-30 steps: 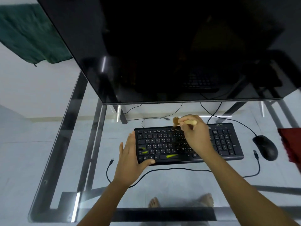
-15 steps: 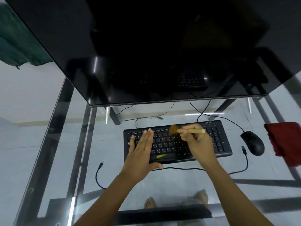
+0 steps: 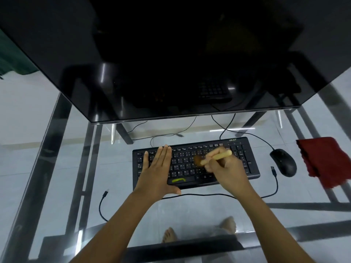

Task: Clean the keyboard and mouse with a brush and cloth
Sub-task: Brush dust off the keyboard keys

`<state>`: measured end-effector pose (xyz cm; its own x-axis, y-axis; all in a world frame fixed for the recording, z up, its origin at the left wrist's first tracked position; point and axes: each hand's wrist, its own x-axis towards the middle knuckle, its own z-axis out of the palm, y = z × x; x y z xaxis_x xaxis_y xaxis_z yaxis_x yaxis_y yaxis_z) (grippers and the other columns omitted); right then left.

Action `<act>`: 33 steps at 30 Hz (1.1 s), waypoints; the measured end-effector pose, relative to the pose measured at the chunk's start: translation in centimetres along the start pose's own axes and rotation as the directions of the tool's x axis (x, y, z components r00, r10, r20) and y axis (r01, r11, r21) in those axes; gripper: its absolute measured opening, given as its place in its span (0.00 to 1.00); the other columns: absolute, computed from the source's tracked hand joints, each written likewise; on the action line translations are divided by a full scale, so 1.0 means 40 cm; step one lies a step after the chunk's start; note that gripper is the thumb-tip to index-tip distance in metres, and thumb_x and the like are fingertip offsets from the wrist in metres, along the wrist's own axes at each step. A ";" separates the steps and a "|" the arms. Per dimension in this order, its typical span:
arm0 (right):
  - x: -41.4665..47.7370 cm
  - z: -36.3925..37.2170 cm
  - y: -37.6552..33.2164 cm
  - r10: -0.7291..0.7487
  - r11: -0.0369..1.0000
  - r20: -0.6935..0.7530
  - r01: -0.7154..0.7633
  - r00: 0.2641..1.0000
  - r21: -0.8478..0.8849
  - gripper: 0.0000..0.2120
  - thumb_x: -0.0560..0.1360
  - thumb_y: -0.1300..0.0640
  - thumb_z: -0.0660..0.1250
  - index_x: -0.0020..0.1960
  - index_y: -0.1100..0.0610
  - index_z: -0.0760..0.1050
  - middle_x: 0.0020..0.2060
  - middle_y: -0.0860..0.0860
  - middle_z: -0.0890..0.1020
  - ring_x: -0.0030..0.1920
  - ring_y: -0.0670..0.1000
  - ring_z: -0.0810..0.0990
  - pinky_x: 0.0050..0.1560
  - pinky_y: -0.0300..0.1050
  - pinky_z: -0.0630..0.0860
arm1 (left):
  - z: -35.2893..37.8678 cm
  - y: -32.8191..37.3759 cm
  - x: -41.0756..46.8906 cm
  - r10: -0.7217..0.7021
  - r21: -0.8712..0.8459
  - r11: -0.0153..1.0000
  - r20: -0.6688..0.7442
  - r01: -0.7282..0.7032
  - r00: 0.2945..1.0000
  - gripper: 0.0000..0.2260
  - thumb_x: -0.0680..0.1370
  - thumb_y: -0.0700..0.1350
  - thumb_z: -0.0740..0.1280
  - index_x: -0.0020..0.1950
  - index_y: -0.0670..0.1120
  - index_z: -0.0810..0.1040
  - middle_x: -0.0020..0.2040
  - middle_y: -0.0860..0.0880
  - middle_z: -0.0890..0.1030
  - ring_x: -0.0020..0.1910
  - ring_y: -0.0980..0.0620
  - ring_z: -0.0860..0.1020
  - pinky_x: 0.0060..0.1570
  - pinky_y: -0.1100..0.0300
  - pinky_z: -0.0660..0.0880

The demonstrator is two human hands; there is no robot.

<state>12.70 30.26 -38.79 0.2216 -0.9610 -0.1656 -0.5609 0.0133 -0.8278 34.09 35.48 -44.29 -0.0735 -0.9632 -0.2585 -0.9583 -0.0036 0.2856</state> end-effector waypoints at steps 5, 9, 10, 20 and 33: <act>-0.005 -0.010 0.017 0.010 0.999 -0.066 -0.012 0.998 -0.029 0.07 0.77 0.62 0.66 0.43 0.51 0.77 0.37 0.47 0.84 0.39 0.47 0.84 0.45 0.46 0.82 | -0.006 -0.003 0.002 0.001 -0.014 1.000 0.019 0.000 1.000 0.60 0.63 0.70 0.70 0.76 0.48 0.32 0.78 0.52 0.35 0.75 0.55 0.32 0.73 0.44 0.33; 0.001 -0.014 0.021 0.068 0.998 0.121 -0.069 0.990 0.002 0.06 0.78 0.62 0.65 0.43 0.54 0.77 0.35 0.49 0.85 0.36 0.47 0.84 0.42 0.45 0.83 | -0.011 -0.003 0.005 -0.003 -0.011 1.000 0.032 0.004 0.999 0.61 0.63 0.70 0.71 0.76 0.49 0.32 0.78 0.52 0.36 0.75 0.55 0.32 0.73 0.44 0.34; 0.006 -0.012 0.026 0.051 0.998 0.103 -0.047 0.993 -0.037 0.06 0.78 0.62 0.65 0.43 0.54 0.77 0.36 0.48 0.84 0.37 0.46 0.84 0.43 0.45 0.82 | -0.012 -0.002 0.006 -0.008 -0.010 1.000 0.035 0.009 0.999 0.61 0.63 0.70 0.71 0.76 0.48 0.32 0.78 0.52 0.36 0.75 0.55 0.33 0.73 0.44 0.34; 0.132 -0.047 0.011 0.017 0.995 -0.186 0.002 0.982 0.099 0.05 0.77 0.62 0.65 0.45 0.55 0.78 0.40 0.50 0.84 0.40 0.49 0.83 0.44 0.40 0.79 | -0.029 0.088 0.046 0.004 -0.015 1.000 0.012 -0.004 1.000 0.59 0.64 0.72 0.67 0.76 0.46 0.32 0.77 0.51 0.32 0.74 0.53 0.30 0.71 0.44 0.29; 0.123 -0.157 0.089 0.051 0.998 -0.224 -0.061 0.973 -0.035 0.07 0.77 0.63 0.65 0.42 0.54 0.76 0.40 0.49 0.83 0.40 0.47 0.81 0.42 0.29 0.74 | -0.004 0.232 0.114 0.081 -0.020 0.997 0.046 -0.080 0.996 0.57 0.67 0.71 0.66 0.77 0.46 0.33 0.77 0.50 0.32 0.74 0.54 0.30 0.71 0.44 0.30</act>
<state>6.79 23.85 -39.19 0.0078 -0.9965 -0.0835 -0.6006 0.0620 -0.7971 24.89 31.04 -42.67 -0.1637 -0.9469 -0.2767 -0.9437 0.0686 0.3237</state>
